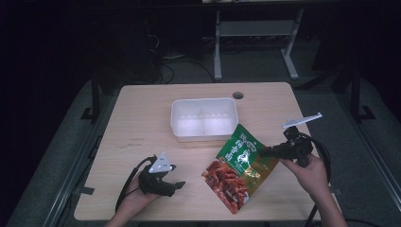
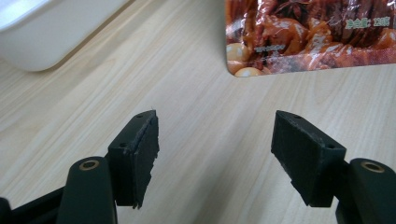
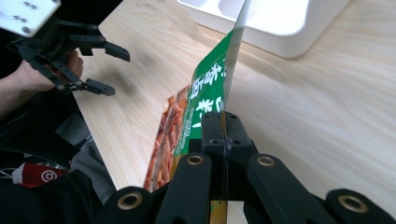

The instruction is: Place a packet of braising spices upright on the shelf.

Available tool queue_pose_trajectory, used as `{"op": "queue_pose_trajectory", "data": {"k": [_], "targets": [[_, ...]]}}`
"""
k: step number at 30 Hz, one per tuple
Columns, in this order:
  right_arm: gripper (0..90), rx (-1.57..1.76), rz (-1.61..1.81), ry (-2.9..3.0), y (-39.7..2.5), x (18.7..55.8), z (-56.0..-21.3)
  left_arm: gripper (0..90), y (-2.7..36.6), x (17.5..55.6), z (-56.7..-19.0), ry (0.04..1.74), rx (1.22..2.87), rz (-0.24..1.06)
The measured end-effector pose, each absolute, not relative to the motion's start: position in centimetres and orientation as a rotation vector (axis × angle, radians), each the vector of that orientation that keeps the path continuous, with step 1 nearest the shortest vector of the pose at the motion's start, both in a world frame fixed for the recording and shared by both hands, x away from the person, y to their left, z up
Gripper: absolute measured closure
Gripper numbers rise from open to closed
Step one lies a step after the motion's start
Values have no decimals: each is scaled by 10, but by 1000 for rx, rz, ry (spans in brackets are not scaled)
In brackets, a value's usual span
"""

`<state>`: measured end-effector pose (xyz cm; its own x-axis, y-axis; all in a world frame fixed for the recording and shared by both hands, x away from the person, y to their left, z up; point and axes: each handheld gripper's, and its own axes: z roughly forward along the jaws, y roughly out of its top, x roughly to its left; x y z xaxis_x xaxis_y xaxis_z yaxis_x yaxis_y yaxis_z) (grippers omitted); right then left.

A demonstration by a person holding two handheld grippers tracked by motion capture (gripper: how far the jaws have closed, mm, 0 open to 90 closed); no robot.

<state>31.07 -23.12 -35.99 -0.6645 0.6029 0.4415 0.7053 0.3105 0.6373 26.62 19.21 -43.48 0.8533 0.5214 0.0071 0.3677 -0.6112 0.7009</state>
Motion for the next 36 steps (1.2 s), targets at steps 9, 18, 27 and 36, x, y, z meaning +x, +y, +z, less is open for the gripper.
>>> {"op": "queue_pose_trajectory", "data": {"k": [9, 18, 27, 36], "targets": [[894, -1129, -1305, -2466, -211, 308, -332, 309, 205, 266, -435, 671, 2256, 300], [895, -1027, -1309, -2530, -185, 296, -302, 308, 210, 264, -434, 683, 2237, 309], [897, -983, -1290, -2587, -175, 293, -281, 302, 211, 266, -436, 685, 2248, 311], [897, -996, -1271, -2653, -174, 296, -257, 300, 212, 266, -436, 694, 2244, 314]]}}
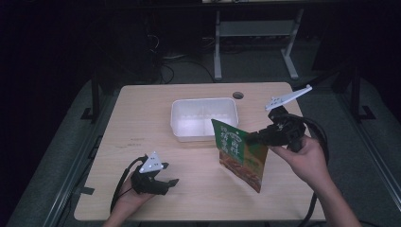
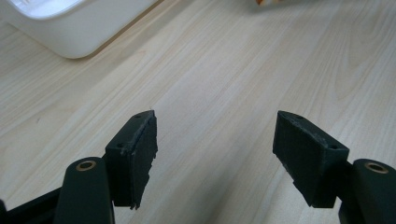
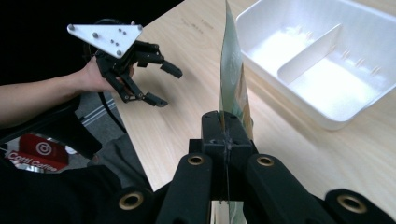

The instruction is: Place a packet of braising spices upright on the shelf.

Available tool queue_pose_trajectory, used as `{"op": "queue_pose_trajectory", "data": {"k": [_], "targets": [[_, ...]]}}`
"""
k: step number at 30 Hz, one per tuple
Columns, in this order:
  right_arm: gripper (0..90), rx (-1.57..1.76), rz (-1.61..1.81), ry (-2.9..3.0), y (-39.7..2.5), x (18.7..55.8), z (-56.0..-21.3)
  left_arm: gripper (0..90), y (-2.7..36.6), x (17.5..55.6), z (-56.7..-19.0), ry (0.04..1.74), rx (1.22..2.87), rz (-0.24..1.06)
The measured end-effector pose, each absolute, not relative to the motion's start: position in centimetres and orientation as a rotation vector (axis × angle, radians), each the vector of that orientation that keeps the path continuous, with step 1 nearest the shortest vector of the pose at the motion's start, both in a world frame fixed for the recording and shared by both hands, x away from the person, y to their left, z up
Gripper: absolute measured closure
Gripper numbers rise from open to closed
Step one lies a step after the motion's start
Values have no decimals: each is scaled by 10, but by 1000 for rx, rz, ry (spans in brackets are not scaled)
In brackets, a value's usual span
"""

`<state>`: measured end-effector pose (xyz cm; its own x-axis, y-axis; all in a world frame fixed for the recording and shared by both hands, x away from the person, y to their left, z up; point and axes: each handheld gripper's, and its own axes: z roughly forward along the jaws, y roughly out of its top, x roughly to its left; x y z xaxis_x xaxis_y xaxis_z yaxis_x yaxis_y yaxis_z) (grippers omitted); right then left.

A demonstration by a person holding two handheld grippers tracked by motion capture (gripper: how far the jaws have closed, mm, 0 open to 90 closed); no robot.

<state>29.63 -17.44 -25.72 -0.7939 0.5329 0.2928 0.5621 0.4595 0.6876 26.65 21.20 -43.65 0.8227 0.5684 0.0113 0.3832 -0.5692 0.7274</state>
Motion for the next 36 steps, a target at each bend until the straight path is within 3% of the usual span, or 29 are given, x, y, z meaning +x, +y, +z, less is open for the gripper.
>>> {"op": "queue_pose_trajectory", "data": {"k": [14, 36], "targets": [[897, -1031, -1273, -2701, -167, 321, -218, 299, 217, 268, -437, 708, 2240, 320], [897, -1214, -1282, -2728, -147, 388, -198, 299, 223, 272, -439, 730, 2232, 321]]}}
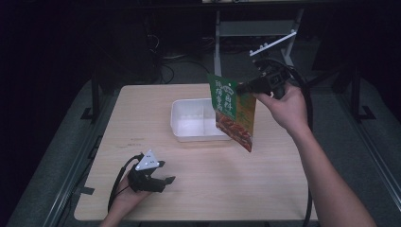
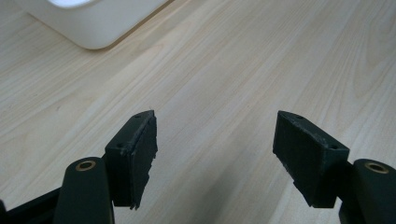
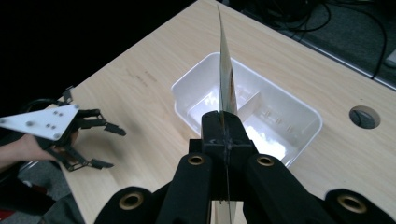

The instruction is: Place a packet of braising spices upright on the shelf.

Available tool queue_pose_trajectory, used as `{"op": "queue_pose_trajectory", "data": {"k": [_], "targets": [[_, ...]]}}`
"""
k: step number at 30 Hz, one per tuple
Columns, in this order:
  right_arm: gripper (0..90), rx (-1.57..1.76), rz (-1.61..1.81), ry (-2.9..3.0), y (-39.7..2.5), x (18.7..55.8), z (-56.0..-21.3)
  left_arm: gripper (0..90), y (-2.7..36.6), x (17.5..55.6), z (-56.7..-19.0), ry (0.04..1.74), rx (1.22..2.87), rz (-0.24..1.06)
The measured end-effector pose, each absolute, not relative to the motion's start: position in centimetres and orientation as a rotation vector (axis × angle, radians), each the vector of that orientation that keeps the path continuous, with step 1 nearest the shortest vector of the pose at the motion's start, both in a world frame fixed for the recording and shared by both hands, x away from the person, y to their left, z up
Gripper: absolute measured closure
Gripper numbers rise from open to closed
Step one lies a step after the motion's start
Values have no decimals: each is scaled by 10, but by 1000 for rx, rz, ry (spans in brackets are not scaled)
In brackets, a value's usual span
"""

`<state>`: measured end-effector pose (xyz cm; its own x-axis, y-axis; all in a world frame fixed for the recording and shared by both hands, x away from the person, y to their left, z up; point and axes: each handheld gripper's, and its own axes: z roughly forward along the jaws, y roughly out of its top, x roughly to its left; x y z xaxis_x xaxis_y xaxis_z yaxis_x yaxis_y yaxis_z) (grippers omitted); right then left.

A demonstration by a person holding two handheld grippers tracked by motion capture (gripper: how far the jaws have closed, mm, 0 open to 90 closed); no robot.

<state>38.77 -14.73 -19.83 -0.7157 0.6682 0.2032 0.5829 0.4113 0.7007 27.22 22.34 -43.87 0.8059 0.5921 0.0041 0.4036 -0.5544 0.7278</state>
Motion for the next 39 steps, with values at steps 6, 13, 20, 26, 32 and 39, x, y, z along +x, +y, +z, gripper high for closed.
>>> {"op": "queue_pose_trajectory", "data": {"k": [6, 13, 20, 26, 32, 39], "targets": [[898, 1165, 1189, 2523, -142, 400, -197, 298, 224, 272, -438, 731, 2228, 320], [898, 1180, 1179, 2490, -135, 415, -195, 299, 225, 273, -439, 733, 2223, 317], [898, 1199, 1164, 2454, -128, 427, -201, 298, 225, 273, -438, 735, 2221, 316], [897, 1224, 1163, 2419, -123, 439, -207, 298, 225, 273, -439, 733, 2222, 316], [897, 1224, 1148, 2396, -119, 445, -211, 298, 226, 273, -438, 728, 2225, 317], [898, 1235, 1126, 2378, -113, 453, -217, 298, 226, 273, -439, 732, 2220, 313]]}}
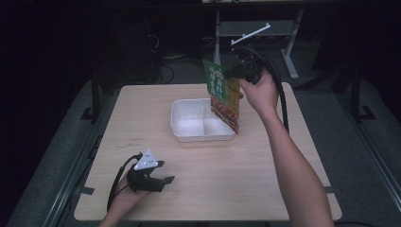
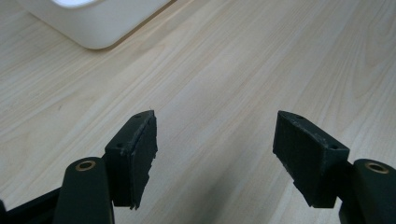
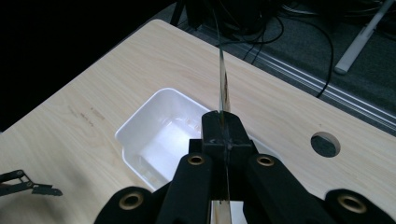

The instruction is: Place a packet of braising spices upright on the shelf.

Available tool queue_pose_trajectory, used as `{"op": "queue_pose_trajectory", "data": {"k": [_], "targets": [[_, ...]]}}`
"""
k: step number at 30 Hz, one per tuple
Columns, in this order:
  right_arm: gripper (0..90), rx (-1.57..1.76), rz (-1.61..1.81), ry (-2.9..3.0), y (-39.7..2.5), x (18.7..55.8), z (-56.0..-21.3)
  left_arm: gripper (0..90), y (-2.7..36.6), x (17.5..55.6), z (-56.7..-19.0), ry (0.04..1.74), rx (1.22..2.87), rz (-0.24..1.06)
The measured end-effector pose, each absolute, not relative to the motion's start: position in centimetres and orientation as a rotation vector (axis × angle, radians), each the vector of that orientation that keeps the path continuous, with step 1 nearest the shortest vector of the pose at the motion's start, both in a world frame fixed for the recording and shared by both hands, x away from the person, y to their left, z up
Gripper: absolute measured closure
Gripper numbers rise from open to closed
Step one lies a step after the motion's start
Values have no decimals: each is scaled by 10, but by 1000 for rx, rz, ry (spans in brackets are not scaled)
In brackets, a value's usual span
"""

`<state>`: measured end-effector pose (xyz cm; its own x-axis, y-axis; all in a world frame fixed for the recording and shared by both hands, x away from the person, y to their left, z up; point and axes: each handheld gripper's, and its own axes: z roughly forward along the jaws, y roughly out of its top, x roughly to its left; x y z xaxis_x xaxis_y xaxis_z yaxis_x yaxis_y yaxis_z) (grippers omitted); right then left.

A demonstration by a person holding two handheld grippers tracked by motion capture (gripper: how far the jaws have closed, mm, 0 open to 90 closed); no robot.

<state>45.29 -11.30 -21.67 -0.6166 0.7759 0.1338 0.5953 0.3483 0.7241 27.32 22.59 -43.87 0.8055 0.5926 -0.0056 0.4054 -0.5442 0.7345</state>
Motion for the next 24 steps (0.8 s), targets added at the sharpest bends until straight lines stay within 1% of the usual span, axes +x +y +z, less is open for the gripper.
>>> {"op": "queue_pose_trajectory", "data": {"k": [24], "targets": [[897, 1204, 1091, 2374, -93, 469, -234, 298, 225, 273, -439, 729, 2219, 310]]}}
